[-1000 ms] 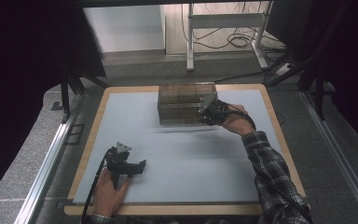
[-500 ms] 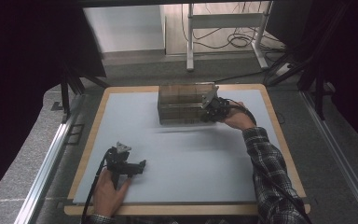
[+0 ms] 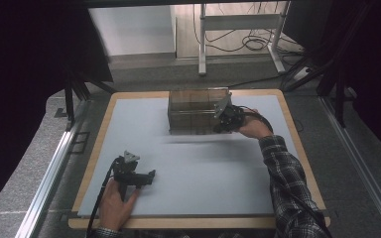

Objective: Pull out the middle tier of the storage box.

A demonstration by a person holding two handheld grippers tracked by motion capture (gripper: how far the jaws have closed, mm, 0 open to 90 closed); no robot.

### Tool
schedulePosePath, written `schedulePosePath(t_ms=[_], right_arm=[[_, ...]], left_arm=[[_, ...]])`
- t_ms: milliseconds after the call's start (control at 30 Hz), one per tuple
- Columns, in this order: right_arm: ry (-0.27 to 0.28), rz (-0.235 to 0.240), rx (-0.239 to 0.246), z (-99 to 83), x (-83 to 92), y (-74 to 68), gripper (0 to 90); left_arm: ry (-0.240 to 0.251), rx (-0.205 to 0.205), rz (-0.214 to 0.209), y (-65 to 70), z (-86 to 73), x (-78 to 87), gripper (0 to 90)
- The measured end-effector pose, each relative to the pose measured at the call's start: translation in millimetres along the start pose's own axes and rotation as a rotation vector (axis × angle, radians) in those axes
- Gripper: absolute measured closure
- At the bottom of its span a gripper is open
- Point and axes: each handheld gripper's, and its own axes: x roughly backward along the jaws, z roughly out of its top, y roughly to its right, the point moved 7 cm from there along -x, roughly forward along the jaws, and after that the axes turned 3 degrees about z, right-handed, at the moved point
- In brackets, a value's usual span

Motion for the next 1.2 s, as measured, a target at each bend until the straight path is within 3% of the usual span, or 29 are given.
schedulePosePath(t_ms=[200,833,967,1200], right_arm=[[0.000,0.027,0.022,-1.0,0.7,-8.4,87.3],[-0.027,0.035,0.068,-3.3,0.3,-32.6,87.4],[-0.025,0.026,0.071,-5.1,-1.5,-33.9,87.2],[0.010,-0.033,0.030,-2.4,2.6,-35.1,74.9]], left_arm=[[0.000,0.000,0.000,0.0,0.0,0.0,0.0],[0.000,0.000,0.000,0.1,0.0,0.0,0.0],[0.001,-0.003,0.001,-0.3,0.1,0.0,0.0],[0.001,-0.004,0.001,-0.4,0.1,0.0,0.0]])
